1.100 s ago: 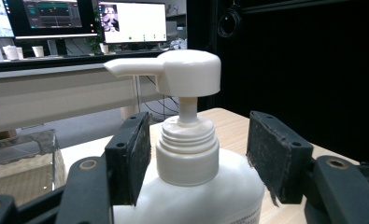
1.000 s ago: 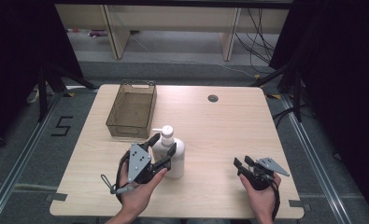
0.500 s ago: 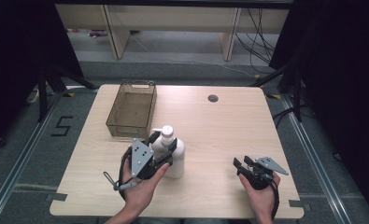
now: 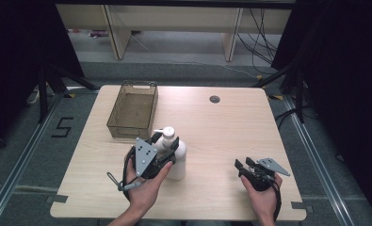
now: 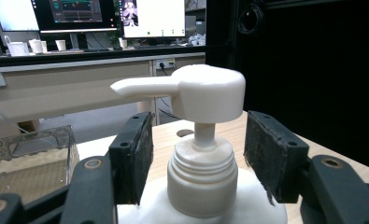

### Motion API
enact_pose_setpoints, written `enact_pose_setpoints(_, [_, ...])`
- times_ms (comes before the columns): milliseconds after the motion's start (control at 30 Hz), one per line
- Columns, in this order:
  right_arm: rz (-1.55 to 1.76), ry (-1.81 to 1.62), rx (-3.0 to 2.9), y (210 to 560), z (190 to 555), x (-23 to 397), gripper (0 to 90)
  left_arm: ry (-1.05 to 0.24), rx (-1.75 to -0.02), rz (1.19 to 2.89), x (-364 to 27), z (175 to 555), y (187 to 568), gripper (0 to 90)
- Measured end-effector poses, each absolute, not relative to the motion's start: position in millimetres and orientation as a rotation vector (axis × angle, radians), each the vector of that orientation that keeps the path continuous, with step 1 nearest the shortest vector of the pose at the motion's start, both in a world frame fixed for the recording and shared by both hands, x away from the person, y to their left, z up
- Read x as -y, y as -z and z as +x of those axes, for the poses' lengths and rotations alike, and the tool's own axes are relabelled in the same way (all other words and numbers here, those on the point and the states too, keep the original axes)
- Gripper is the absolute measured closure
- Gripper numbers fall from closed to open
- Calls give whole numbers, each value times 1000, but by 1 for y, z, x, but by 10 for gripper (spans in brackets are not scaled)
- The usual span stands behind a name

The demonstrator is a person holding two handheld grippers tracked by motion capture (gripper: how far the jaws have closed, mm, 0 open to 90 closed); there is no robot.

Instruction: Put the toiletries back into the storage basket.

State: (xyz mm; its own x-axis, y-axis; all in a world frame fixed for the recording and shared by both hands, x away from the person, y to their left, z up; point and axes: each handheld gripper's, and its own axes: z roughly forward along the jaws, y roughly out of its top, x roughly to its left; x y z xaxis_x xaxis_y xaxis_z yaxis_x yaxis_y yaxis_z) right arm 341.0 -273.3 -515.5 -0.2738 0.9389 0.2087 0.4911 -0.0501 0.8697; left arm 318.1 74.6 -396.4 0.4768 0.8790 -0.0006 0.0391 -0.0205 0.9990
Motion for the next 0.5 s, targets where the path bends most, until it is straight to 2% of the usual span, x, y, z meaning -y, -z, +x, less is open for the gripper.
enact_pose_setpoints(500, [1502,-1281,-1774,516,342,273,491,-850,-871,1434,-68,315,387,475])
